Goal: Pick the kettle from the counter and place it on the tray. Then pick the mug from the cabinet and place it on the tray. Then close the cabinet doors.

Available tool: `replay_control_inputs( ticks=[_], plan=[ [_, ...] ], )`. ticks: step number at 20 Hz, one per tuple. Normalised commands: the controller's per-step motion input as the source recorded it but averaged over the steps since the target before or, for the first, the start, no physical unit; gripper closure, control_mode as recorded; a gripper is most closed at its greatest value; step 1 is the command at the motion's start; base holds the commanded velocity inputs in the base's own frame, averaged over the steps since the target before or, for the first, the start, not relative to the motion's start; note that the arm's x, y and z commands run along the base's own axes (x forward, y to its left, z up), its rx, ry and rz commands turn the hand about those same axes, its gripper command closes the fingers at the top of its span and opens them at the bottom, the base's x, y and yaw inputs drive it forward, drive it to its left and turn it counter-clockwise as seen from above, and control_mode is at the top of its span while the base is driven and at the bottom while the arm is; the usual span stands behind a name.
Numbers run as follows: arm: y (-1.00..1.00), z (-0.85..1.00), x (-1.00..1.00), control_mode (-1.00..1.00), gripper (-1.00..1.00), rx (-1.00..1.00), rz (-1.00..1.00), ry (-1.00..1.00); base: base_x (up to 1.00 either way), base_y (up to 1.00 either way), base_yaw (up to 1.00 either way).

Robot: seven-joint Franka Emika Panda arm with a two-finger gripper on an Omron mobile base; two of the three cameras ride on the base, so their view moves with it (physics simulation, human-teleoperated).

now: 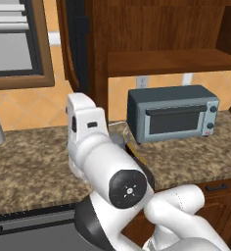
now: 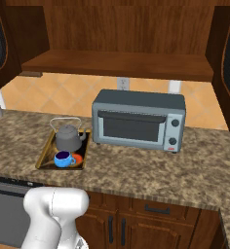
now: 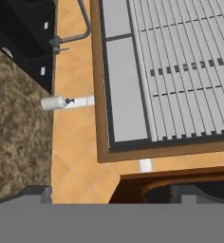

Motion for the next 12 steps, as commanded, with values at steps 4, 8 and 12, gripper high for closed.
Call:
replay_control_inputs(
  ticks=[4,8,12],
  plan=[
    [0.0,0.0,0.31,-1.0,-1.0,0.0,-0.14,0.0,0.0,0.0,0.0],
    [-0.06,0.0,0.23,-1.0,-1.0,0.0,-0.09,0.0,0.0,0.0,0.0],
    [-0.28,0.0,0.1,-1.0,-1.0,0.0,-0.05,0.0,0.0,0.0,0.0]
  ],
)
